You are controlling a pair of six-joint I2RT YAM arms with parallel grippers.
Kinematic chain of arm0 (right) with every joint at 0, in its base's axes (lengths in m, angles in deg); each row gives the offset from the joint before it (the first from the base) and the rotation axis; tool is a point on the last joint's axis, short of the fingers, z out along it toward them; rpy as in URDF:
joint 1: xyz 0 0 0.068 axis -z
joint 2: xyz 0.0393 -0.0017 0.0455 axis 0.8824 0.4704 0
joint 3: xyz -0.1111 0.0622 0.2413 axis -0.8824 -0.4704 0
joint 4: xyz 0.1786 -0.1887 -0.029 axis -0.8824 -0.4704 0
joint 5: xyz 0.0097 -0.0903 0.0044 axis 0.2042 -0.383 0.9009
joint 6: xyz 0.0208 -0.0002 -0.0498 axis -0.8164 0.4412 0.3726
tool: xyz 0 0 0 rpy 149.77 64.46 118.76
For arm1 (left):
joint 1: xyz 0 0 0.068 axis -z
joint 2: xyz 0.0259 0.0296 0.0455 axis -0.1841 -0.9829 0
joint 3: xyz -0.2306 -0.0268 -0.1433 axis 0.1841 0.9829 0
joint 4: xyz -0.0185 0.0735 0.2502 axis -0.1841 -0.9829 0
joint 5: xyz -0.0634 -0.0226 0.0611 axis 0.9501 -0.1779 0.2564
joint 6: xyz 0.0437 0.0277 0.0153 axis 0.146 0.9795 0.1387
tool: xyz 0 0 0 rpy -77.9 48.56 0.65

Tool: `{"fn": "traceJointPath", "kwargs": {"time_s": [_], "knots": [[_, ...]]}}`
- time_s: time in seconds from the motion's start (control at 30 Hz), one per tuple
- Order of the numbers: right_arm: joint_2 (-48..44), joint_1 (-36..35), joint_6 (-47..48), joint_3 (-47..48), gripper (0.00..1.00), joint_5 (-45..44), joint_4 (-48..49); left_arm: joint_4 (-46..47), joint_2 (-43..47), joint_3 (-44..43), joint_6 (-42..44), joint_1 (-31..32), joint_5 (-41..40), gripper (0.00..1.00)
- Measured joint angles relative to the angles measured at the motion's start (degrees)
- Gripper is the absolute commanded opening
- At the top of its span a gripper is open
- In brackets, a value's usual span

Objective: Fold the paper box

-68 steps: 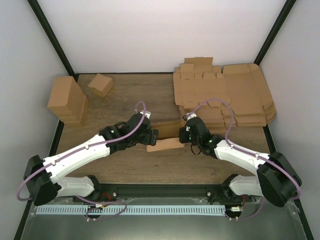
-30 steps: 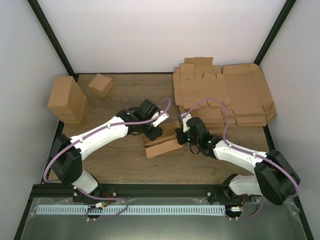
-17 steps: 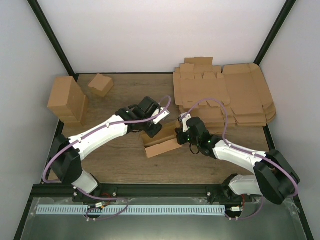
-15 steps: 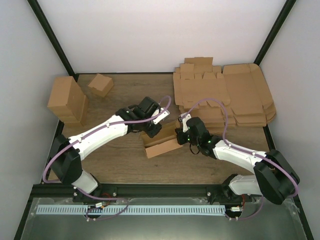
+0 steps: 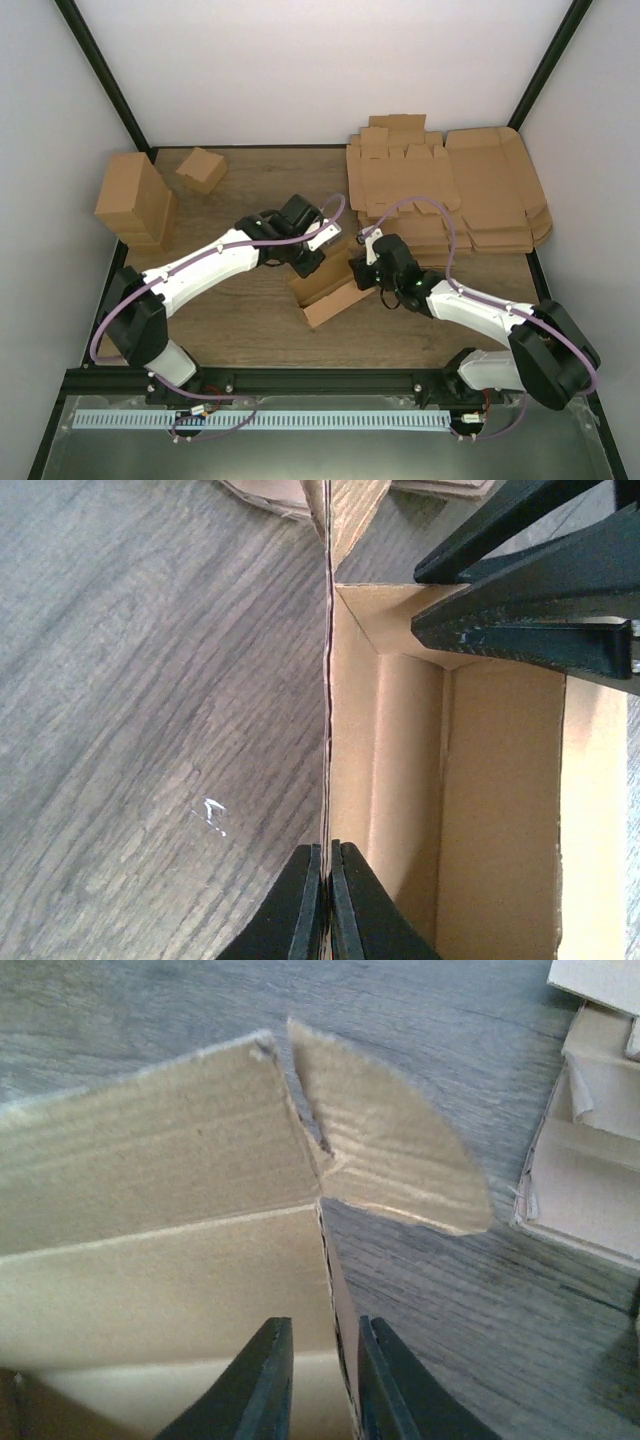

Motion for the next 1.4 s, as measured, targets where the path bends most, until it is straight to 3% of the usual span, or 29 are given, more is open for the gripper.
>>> {"fn": "traceJointPath", "kwargs": {"time_s": [0.33, 0.6, 0.83, 1.1, 1.4], "knots": [[-2.97, -0.07, -1.92, 5.86, 0.58, 0.24, -10.16, 0.17, -1.01, 1.33, -0.55, 0.00, 1.18, 0.04], [-9.97, -0.07, -6.03, 11.47, 0.54, 3.56, -25.00, 0.20, -1.09, 1.33, -0.59, 0.00, 1.36, 0.04], [-17.03, -0.07, -12.13, 10.34, 0.51, 14.32, -35.01, 0.20, -1.16, 1.33, -0.79, 0.00, 1.38, 0.04], [-19.50, -0.07, -18.80, 2.34, 0.58, 24.63, -35.08, 0.20, -1.25, 1.33, -1.88, 0.00, 1.97, 0.04], [-19.58, -0.11, -25.18, -3.23, 0.65, 25.77, -27.65, 0.20, -1.25, 1.33, -2.58, 0.00, 2.51, 0.04]]}}
